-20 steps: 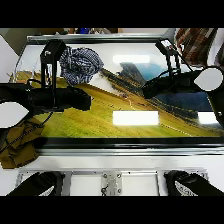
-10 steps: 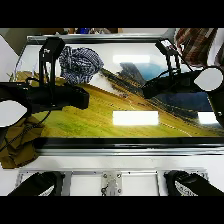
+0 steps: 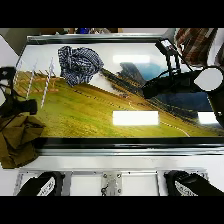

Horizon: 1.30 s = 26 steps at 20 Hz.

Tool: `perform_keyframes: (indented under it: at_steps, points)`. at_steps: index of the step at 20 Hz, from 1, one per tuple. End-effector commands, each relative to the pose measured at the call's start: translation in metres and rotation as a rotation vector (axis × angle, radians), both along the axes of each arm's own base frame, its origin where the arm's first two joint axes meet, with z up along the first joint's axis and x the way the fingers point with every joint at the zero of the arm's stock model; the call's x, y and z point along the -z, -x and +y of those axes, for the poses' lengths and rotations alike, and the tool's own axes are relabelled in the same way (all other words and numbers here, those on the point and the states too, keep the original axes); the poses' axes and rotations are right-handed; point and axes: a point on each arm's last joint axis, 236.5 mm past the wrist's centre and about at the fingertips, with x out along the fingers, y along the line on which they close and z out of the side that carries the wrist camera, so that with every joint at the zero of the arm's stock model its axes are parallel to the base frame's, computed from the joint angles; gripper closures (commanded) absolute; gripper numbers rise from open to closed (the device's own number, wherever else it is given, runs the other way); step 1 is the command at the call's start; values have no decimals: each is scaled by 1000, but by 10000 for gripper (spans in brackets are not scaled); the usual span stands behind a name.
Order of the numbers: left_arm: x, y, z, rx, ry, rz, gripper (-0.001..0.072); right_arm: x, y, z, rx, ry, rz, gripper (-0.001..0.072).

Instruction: Fold the clothes and pants, and hang the long-sleeved shirts on hangers.

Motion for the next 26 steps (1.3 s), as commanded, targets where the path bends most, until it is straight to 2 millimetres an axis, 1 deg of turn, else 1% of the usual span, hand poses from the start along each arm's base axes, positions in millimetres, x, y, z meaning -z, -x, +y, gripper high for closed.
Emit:
perform_keyframes:
  at_steps: [1,3,4,7,9,10,11,13,14,15,16,17,18,19,20,21,22,24,25,26]
  points:
    - [70,44,82,-224,-27,41,-13,0,0,0,0,0,1,692]
    - [100,58,99,-273,-22,27,-13,0,0,0,0,0,1,692]
    - [112,62,102,-279,-21,22,-13,0,0,0,0,0,1,691]
    - [148,63,98,-252,-2,38,-13,0,0,0,0,0,1,691]
    - [170,68,95,-245,20,94,-13,0,0,0,0,0,1,691]
    - [177,71,94,-248,32,125,-12,0,0,0,0,0,1,692]
    - [183,76,92,-265,46,149,59,0,0,0,0,0,1,692]
    - [186,82,90,-291,58,172,603,0,0,0,0,0,1,692]
    - [181,82,90,-294,53,162,690,0,0,0,0,0,1,692]
    - [169,80,92,-296,38,127,690,0,0,0,0,0,1,691]
    - [151,76,94,-302,21,80,690,0,0,0,0,0,2,691]
    - [127,72,97,-311,-1,29,690,0,0,0,0,-1,2,691]
    - [94,70,96,-318,-23,-26,690,0,0,0,0,-1,2,691]
    - [57,68,91,-316,-44,-92,690,0,0,0,0,-1,1,692]
    - [20,66,81,-300,-55,-165,690,0,1,2,-3,-10,6,691]
    - [-17,66,68,-271,-69,-244,691,-1,3,4,-8,-19,12,691]
    - [-62,66,44,-212,-65,-358,691,-1,3,5,-9,-22,15,691]
    - [-130,70,-5,-66,-21,-559,691,0,11,9,-26,-34,41,691]
    - [-158,74,-31,6,29,-655,692,-2,13,11,-31,-45,42,692]
    - [-183,80,-51,56,84,-739,692,-7,14,12,-33,-55,32,692]
